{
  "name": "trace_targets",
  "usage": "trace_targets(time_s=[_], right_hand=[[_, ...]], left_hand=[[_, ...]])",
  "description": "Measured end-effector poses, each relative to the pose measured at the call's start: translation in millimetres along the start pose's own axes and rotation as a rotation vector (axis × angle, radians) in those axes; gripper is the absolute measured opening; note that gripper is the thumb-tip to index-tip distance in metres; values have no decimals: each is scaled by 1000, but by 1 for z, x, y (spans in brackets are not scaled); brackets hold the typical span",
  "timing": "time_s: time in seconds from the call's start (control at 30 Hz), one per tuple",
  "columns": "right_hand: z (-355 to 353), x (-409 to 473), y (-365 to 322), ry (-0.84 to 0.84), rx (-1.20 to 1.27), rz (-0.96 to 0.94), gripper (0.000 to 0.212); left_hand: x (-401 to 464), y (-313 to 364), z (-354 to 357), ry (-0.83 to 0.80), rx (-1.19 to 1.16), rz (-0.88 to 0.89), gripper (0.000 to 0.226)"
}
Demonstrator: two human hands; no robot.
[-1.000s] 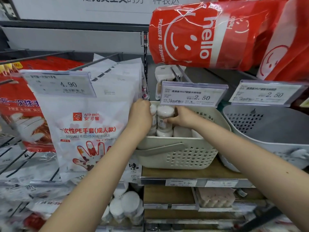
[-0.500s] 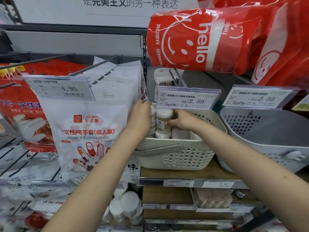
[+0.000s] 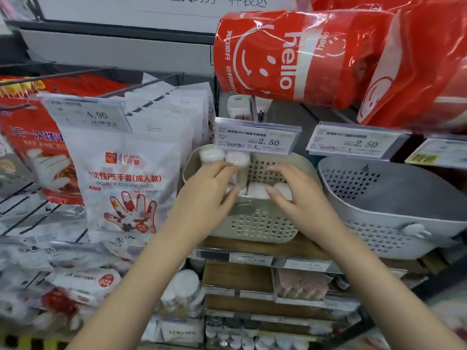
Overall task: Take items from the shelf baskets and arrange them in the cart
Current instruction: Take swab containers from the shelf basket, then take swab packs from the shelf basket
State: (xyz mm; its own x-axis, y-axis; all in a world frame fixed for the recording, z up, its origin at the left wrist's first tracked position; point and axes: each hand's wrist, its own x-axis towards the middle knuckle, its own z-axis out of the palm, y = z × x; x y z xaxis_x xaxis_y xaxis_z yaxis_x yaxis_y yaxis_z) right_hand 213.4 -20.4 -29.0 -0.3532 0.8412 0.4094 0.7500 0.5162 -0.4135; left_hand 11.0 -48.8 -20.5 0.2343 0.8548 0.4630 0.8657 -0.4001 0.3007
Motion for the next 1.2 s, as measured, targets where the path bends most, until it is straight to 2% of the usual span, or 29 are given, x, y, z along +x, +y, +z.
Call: trace_targets(time_s=[0.1,0.23,0.33,0.53,0.63,0.77,0.87,0.97,1.2], right_hand=[[-1,-43,-6,82,-20,-109,28],[19,-91,-16,31,83,-205,28],[49,-126,-23,-135,157,-198,25],[109,-186,-50,-640,265,-93,36],[126,-211,-70,-795,314,-99,40],[141,-226,-90,-855,403,-116,30],[157,-227,-108,-923,408,-117,23],[183,-223,-137,-983,386,-155,24],[261,-215,-269,-1025,394,-384,28]], left_hand=[[-44,14,1,14,34,-4,48],[-111,22,12,-21,38,-169,45],[-174,27,20,-86,55,-363,48],[-316,53,18,-137,-36,-851,48],[-380,66,4,-47,-123,-1101,44],[-439,69,-19,110,-115,-1353,38],[-464,58,-34,204,-53,-1454,37],[-479,43,-47,246,-17,-1504,40],[-541,-10,-96,309,-28,-1567,43]])
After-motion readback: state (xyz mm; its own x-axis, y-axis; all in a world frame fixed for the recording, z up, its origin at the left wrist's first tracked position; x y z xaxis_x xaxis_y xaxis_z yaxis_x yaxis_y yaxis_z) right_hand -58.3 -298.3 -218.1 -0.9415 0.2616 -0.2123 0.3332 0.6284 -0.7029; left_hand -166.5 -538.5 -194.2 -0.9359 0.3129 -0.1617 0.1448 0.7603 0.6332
